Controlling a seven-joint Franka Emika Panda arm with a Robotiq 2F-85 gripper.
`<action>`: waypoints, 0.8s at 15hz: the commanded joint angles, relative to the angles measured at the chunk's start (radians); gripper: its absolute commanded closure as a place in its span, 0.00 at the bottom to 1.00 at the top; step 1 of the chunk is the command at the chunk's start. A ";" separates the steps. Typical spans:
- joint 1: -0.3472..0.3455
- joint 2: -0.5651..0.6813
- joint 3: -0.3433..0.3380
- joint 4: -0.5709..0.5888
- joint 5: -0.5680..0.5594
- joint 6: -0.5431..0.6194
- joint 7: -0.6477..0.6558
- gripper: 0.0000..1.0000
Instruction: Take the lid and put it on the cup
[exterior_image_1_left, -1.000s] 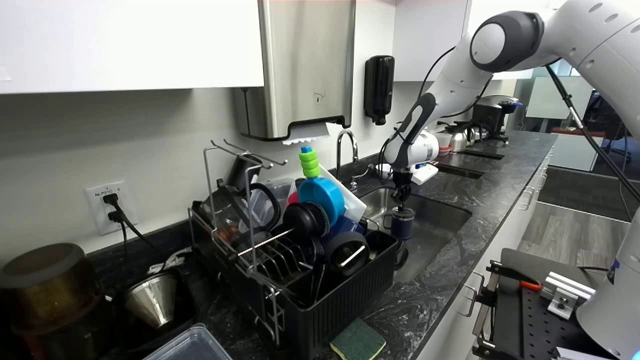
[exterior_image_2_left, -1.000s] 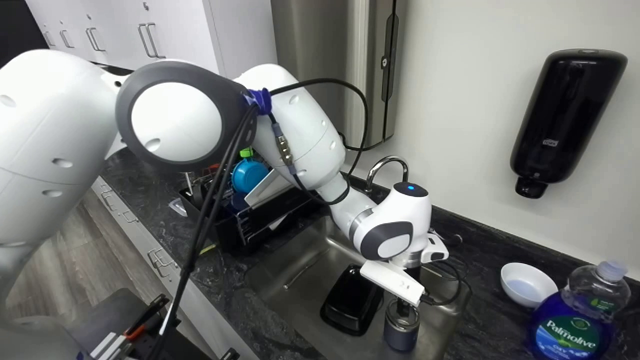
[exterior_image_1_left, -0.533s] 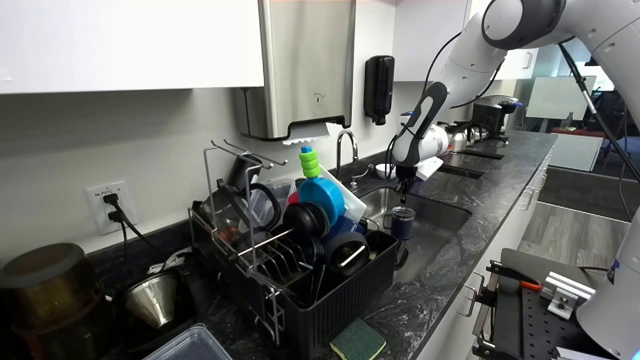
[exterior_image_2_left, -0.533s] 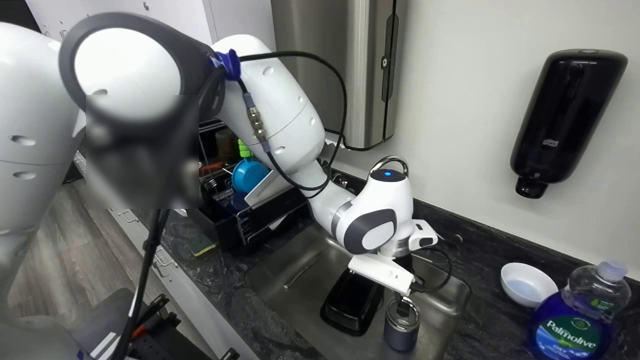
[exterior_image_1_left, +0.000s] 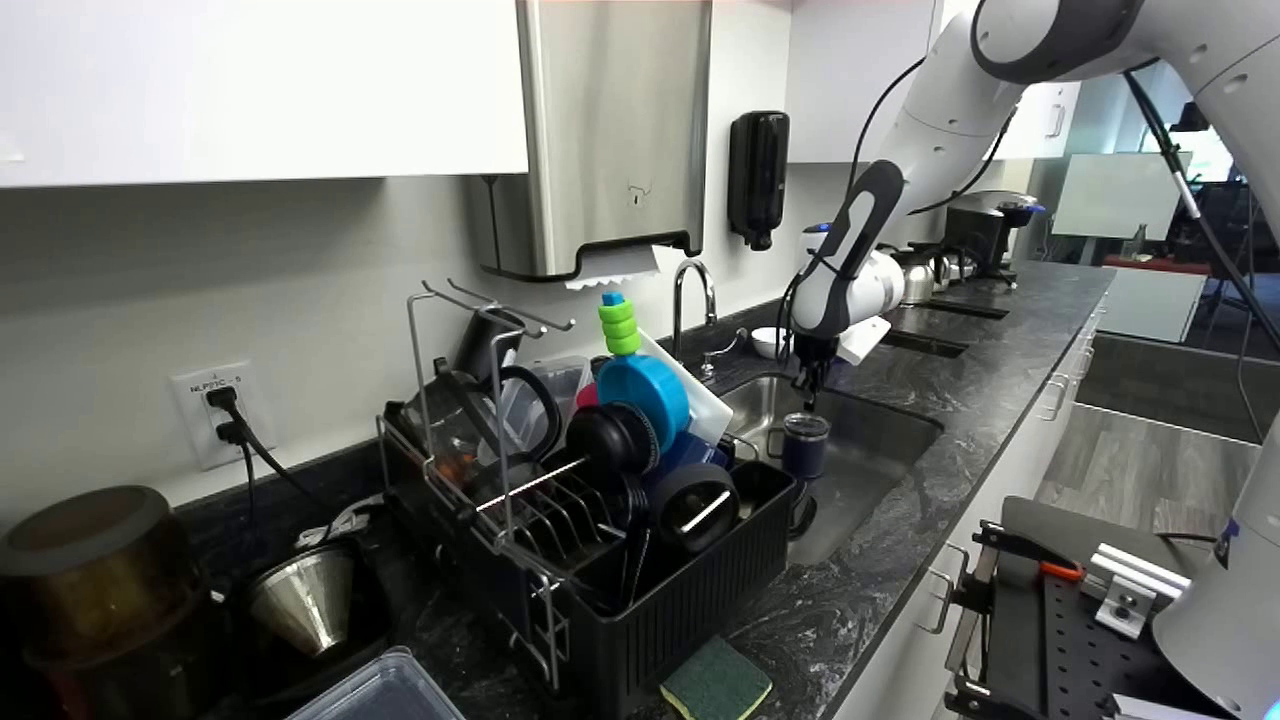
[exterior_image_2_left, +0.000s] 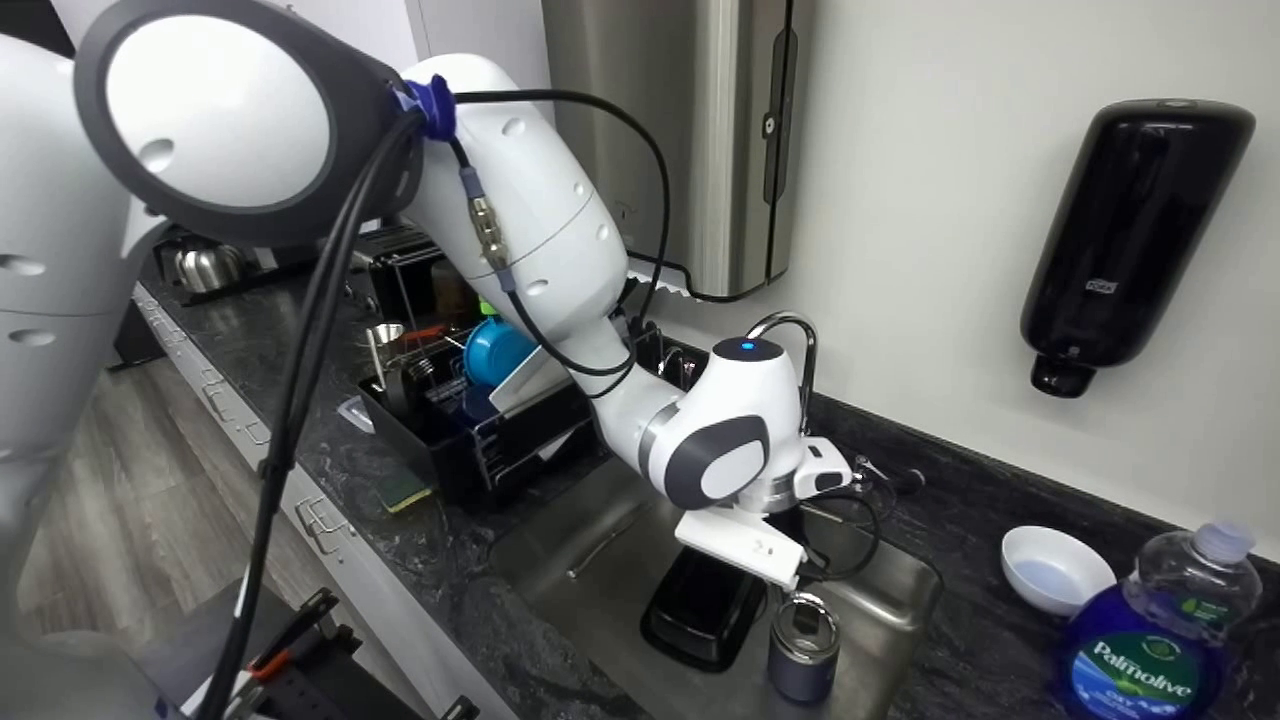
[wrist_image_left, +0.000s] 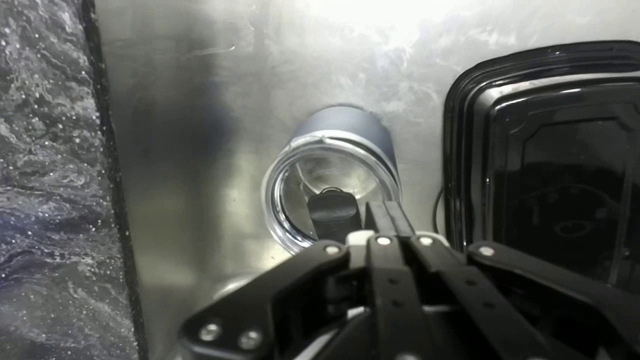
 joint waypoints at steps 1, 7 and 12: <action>-0.006 0.026 0.010 0.014 -0.011 0.011 0.004 1.00; -0.012 0.100 0.010 0.083 -0.020 0.026 -0.006 1.00; -0.021 0.139 0.012 0.136 -0.022 0.028 -0.012 1.00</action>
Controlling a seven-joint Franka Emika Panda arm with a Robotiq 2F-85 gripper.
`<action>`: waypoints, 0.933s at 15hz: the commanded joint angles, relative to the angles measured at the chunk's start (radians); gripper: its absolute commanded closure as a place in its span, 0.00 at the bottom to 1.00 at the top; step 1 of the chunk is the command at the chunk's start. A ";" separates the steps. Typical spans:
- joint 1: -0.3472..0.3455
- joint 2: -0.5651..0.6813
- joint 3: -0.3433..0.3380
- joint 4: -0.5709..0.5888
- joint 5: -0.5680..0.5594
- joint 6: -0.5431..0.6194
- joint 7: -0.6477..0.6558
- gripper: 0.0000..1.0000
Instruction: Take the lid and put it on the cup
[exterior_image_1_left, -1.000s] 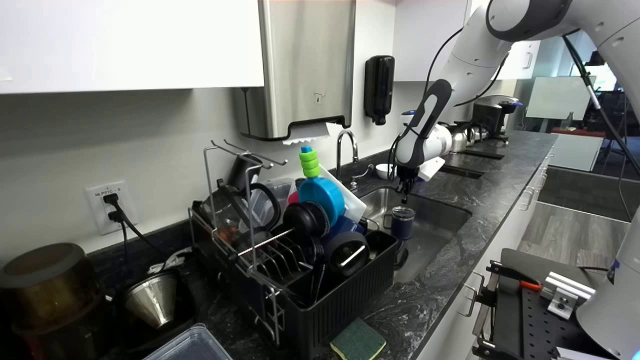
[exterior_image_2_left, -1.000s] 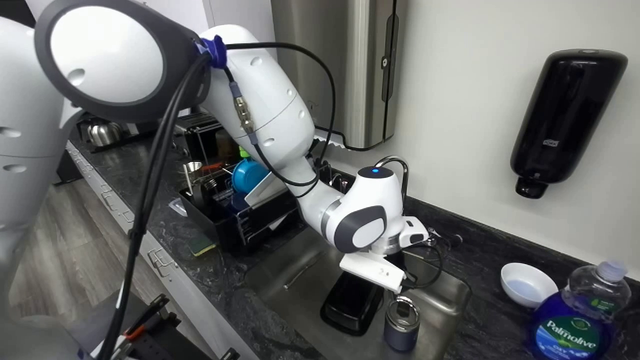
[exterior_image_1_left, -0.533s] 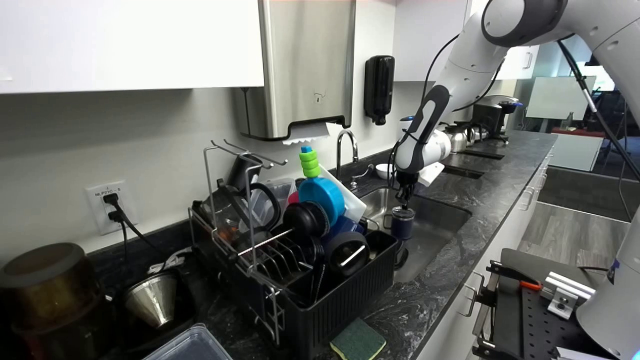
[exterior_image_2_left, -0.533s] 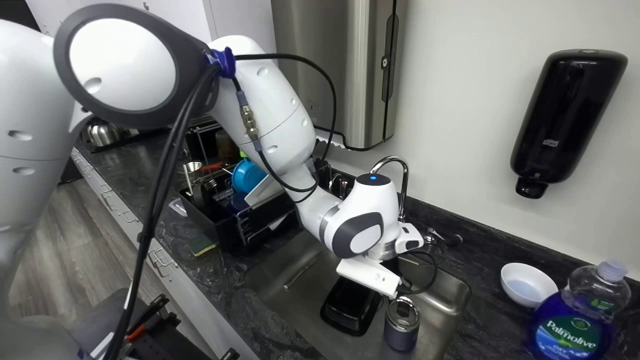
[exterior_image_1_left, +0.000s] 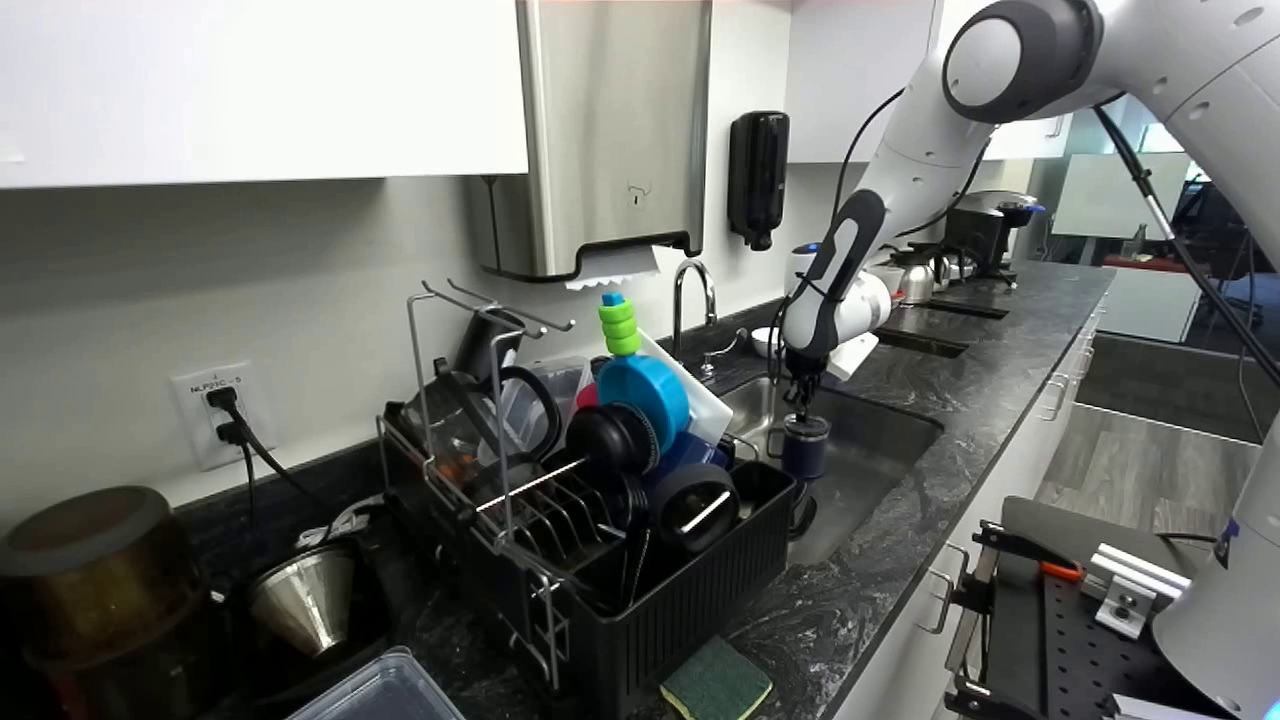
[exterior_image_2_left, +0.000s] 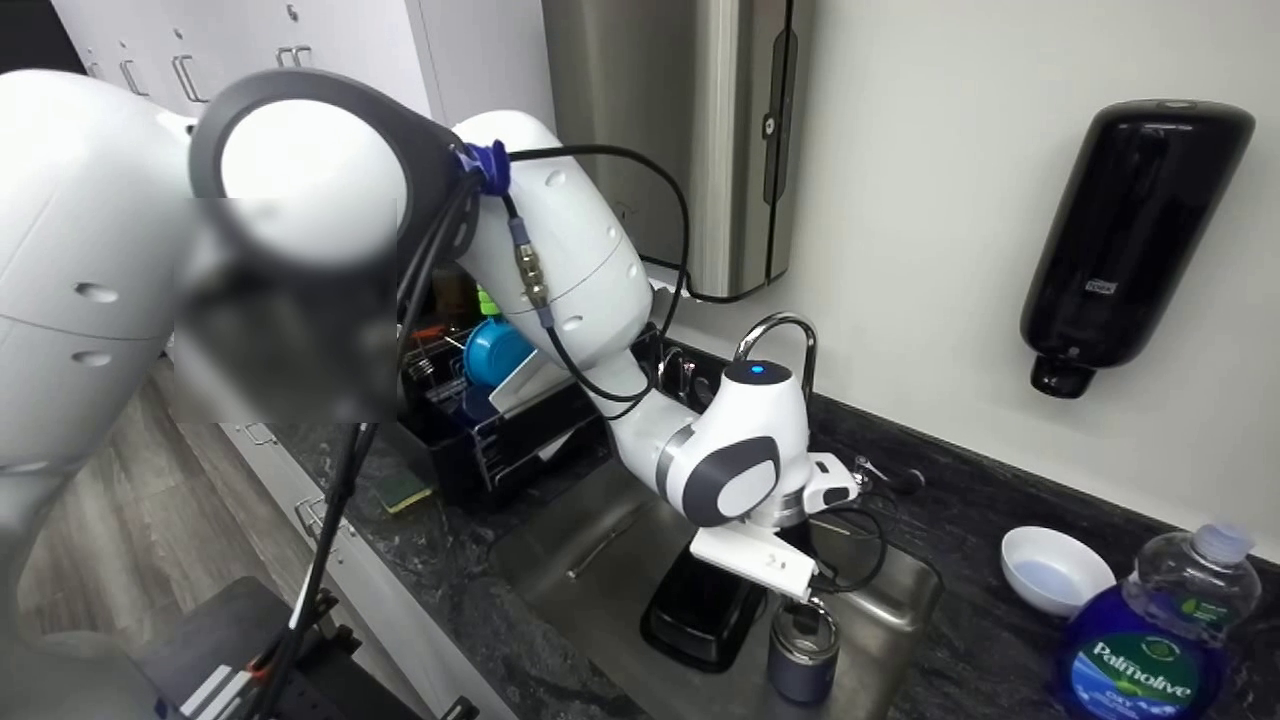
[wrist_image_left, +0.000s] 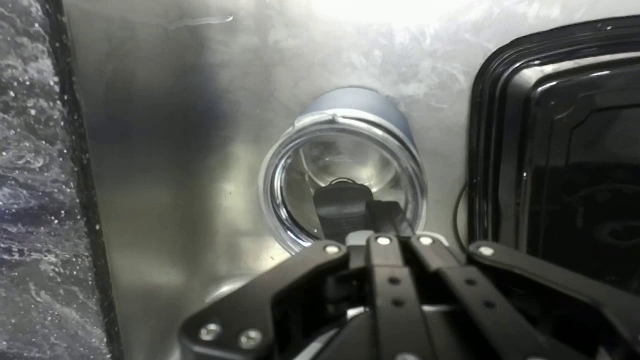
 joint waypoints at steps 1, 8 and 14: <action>-0.020 0.031 0.010 0.042 -0.020 0.006 -0.013 1.00; -0.062 0.065 0.052 0.091 -0.009 -0.032 -0.060 1.00; -0.133 0.095 0.137 0.154 0.013 -0.143 -0.162 1.00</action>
